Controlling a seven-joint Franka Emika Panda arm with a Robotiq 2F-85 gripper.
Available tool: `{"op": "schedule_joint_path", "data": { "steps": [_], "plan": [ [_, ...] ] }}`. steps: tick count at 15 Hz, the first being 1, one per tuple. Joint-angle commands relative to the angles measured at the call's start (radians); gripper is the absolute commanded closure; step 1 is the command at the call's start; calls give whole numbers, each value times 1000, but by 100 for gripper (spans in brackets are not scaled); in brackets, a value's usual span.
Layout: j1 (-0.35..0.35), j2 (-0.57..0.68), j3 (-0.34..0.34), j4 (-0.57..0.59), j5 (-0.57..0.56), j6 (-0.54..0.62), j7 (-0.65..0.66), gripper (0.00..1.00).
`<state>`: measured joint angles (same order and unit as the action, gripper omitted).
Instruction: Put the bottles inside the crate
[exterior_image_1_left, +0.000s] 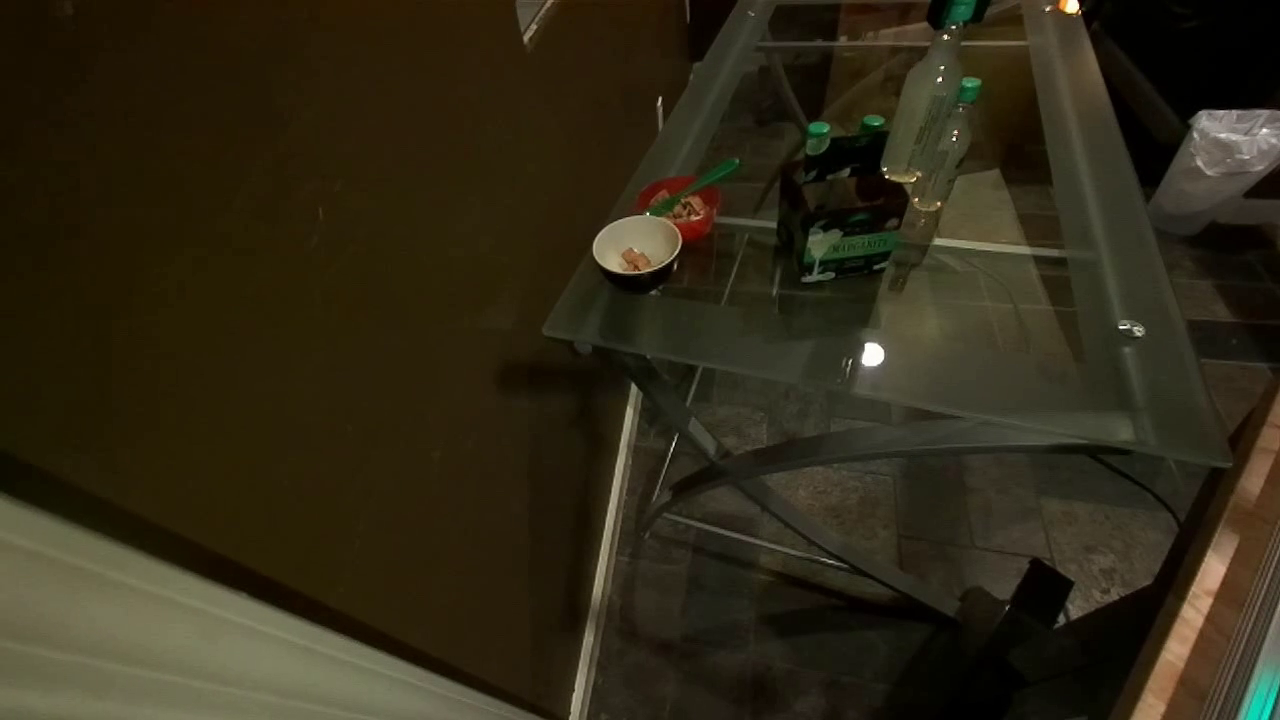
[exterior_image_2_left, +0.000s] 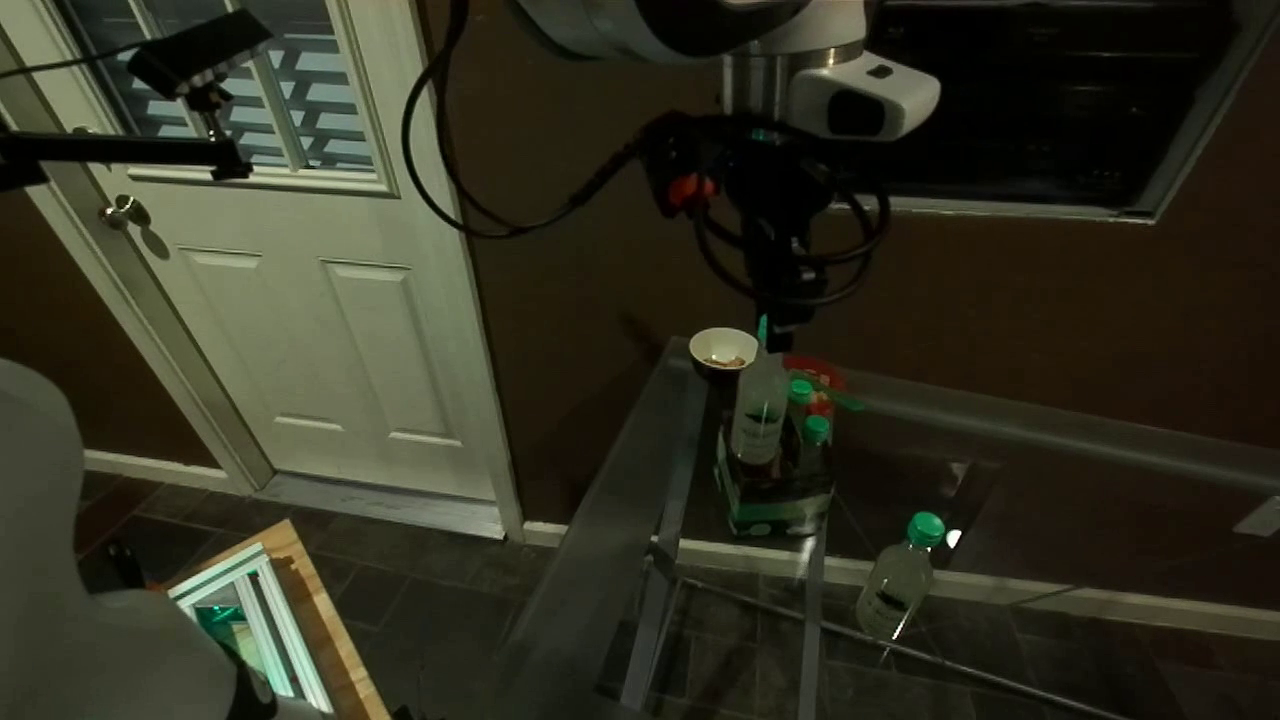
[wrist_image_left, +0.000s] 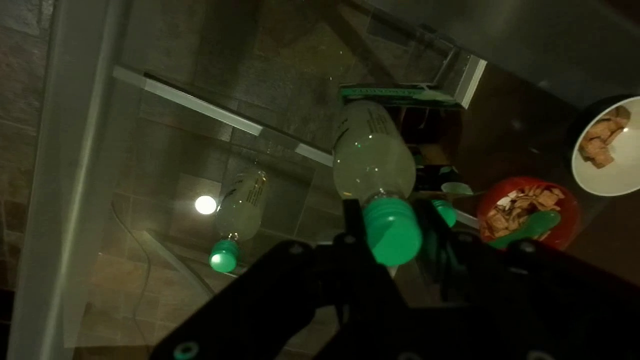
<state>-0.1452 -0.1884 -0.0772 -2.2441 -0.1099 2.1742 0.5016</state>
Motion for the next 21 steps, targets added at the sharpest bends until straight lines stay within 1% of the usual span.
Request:
{"op": "schedule_joint_path", "data": {
  "steps": [1, 4, 8, 12, 21],
  "plan": [
    [8, -7, 21, 17, 1, -10, -2, 92],
    [17, 9, 34, 41, 8, -22, -13, 91],
    [23, 40, 50, 66, -13, 11, 9, 92],
    [30, 80, 56, 88, -7, 23, 12, 92],
    [47, 164, 48, 90, -17, 117, 72, 93]
  ]
}}
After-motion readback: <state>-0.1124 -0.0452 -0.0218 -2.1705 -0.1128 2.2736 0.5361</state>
